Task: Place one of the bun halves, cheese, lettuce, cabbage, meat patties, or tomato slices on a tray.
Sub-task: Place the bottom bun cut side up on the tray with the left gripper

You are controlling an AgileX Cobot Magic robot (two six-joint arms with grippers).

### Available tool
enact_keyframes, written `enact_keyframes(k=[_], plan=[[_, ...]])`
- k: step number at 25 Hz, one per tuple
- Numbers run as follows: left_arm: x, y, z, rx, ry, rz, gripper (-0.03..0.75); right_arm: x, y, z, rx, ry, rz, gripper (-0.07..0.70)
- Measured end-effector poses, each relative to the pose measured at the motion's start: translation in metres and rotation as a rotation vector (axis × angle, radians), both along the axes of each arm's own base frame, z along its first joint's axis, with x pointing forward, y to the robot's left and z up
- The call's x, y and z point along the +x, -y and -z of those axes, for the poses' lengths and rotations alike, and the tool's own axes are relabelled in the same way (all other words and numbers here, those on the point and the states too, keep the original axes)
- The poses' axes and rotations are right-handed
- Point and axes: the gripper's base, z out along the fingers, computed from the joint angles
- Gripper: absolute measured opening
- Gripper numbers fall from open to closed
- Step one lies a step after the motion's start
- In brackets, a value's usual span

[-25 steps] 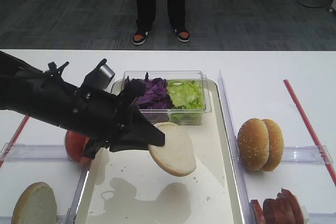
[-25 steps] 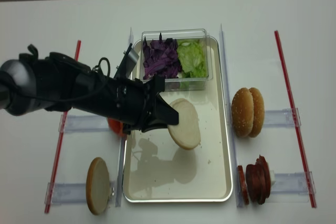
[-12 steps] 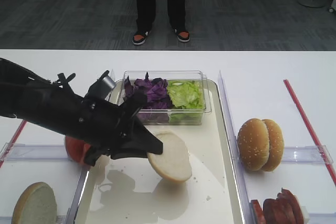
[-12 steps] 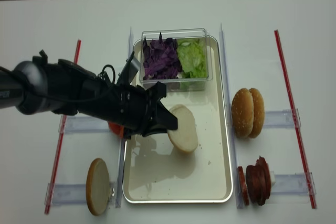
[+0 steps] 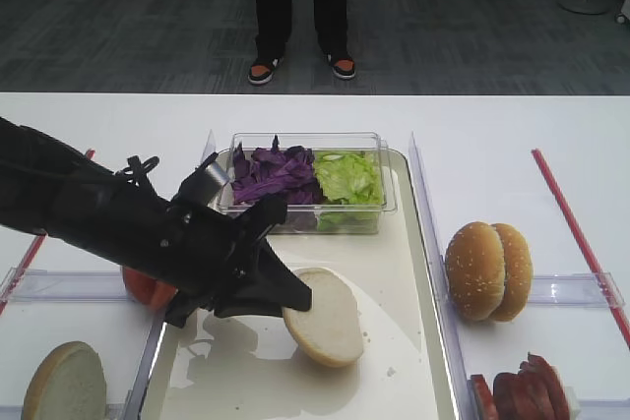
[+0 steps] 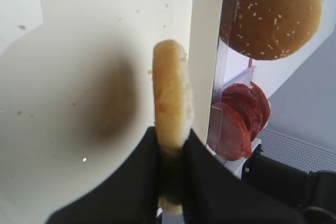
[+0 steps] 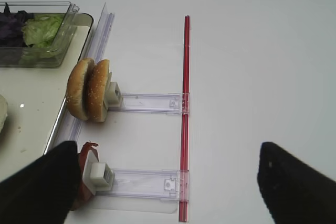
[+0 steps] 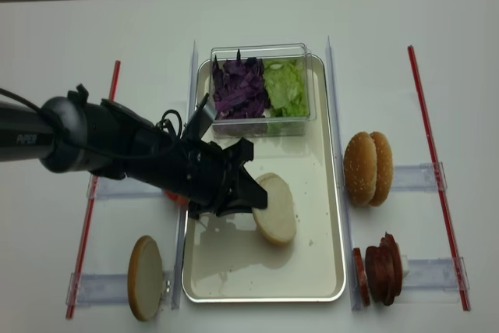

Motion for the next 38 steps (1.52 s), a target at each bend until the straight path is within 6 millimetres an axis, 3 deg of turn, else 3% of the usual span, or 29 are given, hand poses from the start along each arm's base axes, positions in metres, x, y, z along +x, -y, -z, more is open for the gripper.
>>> enact_keyframes(k=[16, 19, 24, 26, 30, 38], plan=[[0.0002, -0.0001, 0.0002, 0.002, 0.018, 0.009, 0.063, 0.0000, 0.0000, 0.0000, 0.000, 0.000, 0.000, 0.693], [-0.0009, 0.0005, -0.0008, -0.011, 0.012, 0.020, 0.163, 0.0000, 0.0000, 0.0000, 0.000, 0.000, 0.000, 0.693], [-0.0013, 0.0006, -0.0010, -0.013, 0.010, 0.023, 0.421, 0.0000, 0.0000, 0.0000, 0.000, 0.000, 0.000, 0.693], [-0.0015, 0.0007, -0.0012, -0.016, 0.009, 0.026, 0.487, 0.0000, 0.0000, 0.0000, 0.000, 0.000, 0.000, 0.693], [-0.0020, 0.0009, -0.0016, -0.021, 0.004, 0.028, 0.540, 0.0000, 0.0000, 0.0000, 0.000, 0.000, 0.000, 0.693], [-0.0025, 0.0007, -0.0014, -0.017, -0.019, 0.021, 0.543, 0.0000, 0.0000, 0.0000, 0.000, 0.000, 0.000, 0.693]])
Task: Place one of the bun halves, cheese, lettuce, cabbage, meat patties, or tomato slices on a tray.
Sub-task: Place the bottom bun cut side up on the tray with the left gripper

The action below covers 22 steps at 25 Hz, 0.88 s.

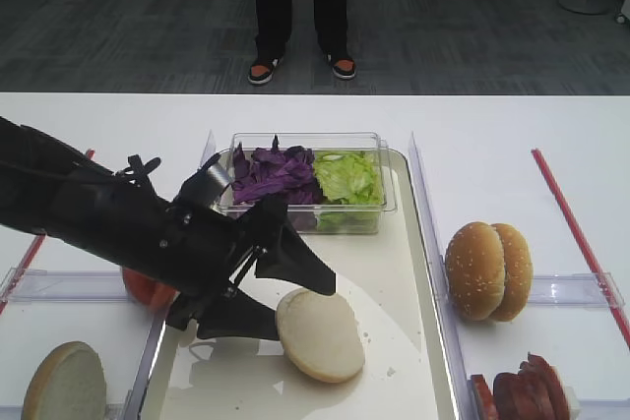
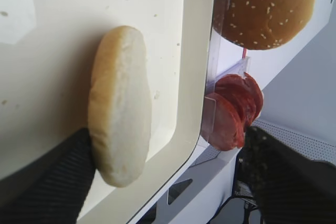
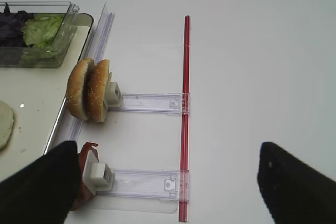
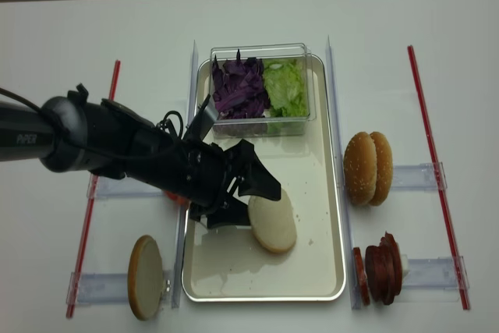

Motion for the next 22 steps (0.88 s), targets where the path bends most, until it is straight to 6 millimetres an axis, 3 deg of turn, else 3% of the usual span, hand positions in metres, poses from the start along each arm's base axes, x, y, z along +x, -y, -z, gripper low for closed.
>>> enact_keyframes(k=[8, 10, 22], plan=[[0.005, 0.000, -0.007, 0.053, 0.018, 0.049, 0.546, 0.000, 0.000, 0.000, 0.000, 0.000, 0.000, 0.693], [0.007, -0.003, -0.017, 0.123, 0.044, 0.075, 0.547, 0.000, 0.000, 0.000, 0.000, 0.000, 0.000, 0.693], [0.011, -0.019, -0.030, 0.276, 0.014, 0.122, 0.547, 0.000, 0.000, 0.000, 0.000, 0.000, 0.000, 0.693]])
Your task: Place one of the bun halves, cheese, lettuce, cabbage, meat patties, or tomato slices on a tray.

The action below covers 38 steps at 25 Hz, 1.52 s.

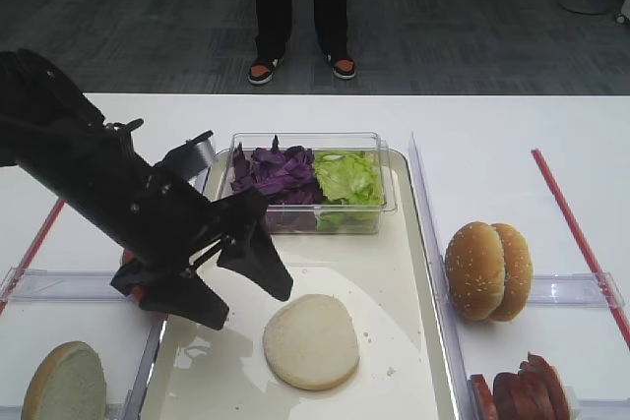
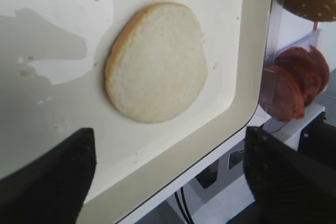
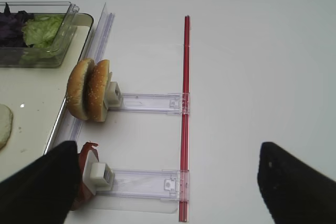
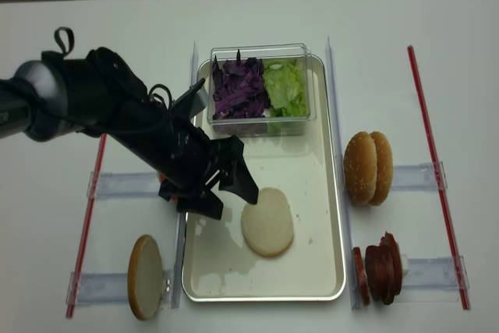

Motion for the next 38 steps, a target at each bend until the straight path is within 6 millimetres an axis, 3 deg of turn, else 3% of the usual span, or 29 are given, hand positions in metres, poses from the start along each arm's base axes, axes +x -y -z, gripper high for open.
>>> enact_keyframes(k=[9, 21, 30, 38], plan=[[0.008, -0.006, -0.017, 0.136, -0.033, 0.080, 0.547, 0.000, 0.000, 0.000, 0.000, 0.000, 0.000, 0.693], [0.028, -0.028, -0.073, 0.393, 0.145, 0.095, 0.547, 0.000, 0.000, 0.000, 0.000, 0.000, 0.000, 0.693], [0.026, -0.048, -0.087, 0.586, 0.228, 0.076, 0.547, 0.000, 0.000, 0.000, 0.000, 0.000, 0.000, 0.693], [0.030, -0.063, -0.089, 0.607, 0.225, 0.030, 0.547, 0.000, 0.000, 0.000, -0.004, 0.000, -0.002, 0.693]])
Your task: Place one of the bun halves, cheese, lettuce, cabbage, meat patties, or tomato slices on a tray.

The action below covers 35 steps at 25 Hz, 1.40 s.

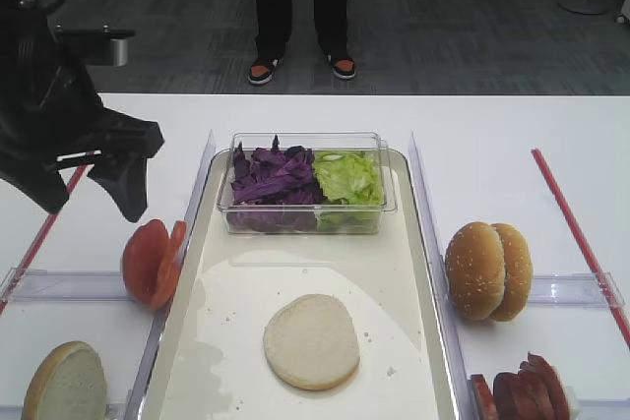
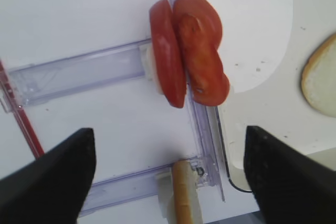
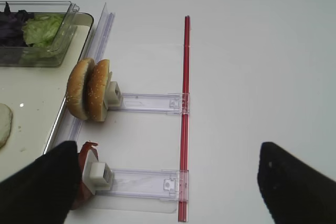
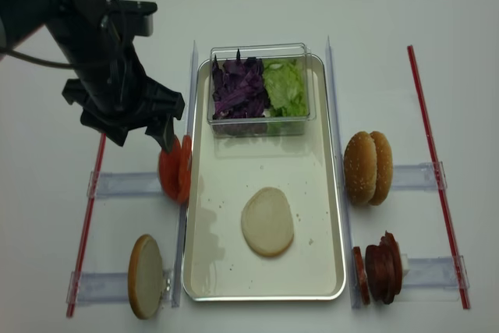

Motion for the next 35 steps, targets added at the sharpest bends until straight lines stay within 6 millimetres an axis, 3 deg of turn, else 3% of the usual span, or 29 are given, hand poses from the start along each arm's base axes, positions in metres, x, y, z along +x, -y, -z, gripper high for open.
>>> enact_keyframes(k=[10, 17, 25, 35], plan=[[0.006, -0.041, -0.008, 0.019, 0.030, -0.120, 0.543, 0.000, 0.000, 0.000, 0.003, -0.002, 0.002, 0.693], [-0.003, -0.052, -0.021, 0.055, 0.079, -0.129, 0.527, 0.000, 0.000, 0.000, 0.003, -0.002, 0.002, 0.693], [-0.035, -0.057, -0.021, 0.064, 0.068, -0.126, 0.523, 0.000, 0.000, 0.000, 0.003, -0.002, 0.002, 0.693], [-0.080, -0.064, -0.045, 0.064, 0.173, -0.130, 0.523, 0.000, 0.000, 0.000, 0.003, -0.002, 0.002, 0.693]])
